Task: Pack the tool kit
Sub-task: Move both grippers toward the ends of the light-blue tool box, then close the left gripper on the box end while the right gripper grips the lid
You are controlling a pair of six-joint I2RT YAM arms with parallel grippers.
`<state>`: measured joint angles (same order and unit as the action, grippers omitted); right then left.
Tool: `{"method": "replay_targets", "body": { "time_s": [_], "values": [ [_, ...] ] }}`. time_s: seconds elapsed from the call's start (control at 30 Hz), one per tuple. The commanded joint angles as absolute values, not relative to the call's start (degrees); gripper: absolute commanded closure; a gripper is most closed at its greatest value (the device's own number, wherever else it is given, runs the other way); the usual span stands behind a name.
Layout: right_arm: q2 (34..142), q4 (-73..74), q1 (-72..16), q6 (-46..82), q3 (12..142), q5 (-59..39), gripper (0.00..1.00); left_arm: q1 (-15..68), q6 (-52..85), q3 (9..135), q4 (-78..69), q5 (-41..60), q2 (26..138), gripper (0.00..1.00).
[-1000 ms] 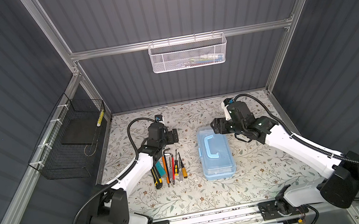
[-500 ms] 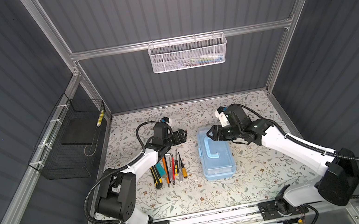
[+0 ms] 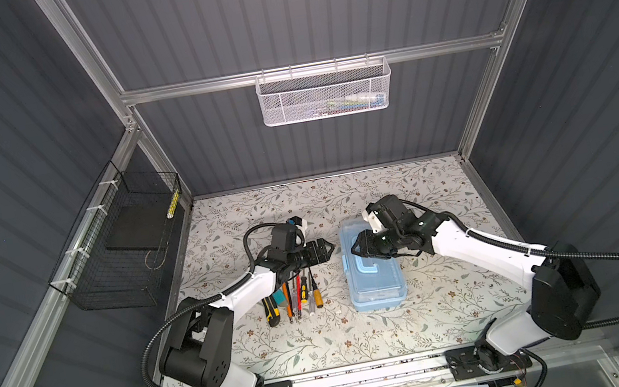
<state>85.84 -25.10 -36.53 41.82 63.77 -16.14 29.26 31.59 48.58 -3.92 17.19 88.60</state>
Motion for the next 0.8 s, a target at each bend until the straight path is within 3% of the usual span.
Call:
{"method": "replay_targets", "body": {
  "time_s": [0.0, 0.5, 0.77],
  "values": [
    [86.9, -23.9, -36.7, 43.9, 62.7, -18.7, 0.51, 30.4, 33.1, 46.8, -4.8, 20.0, 87.9, 0.14],
    [91.1, -2.3, -33.7, 49.3, 52.3, -36.7, 0.51, 34.7, 34.5, 47.4, -9.4, 20.7, 92.9, 0.15],
    [93.5, 0.5, -33.2, 49.0, 50.9, -37.8, 0.56, 35.4, 33.7, 47.5, -8.8, 20.2, 92.9, 0.15]
  ]
}}
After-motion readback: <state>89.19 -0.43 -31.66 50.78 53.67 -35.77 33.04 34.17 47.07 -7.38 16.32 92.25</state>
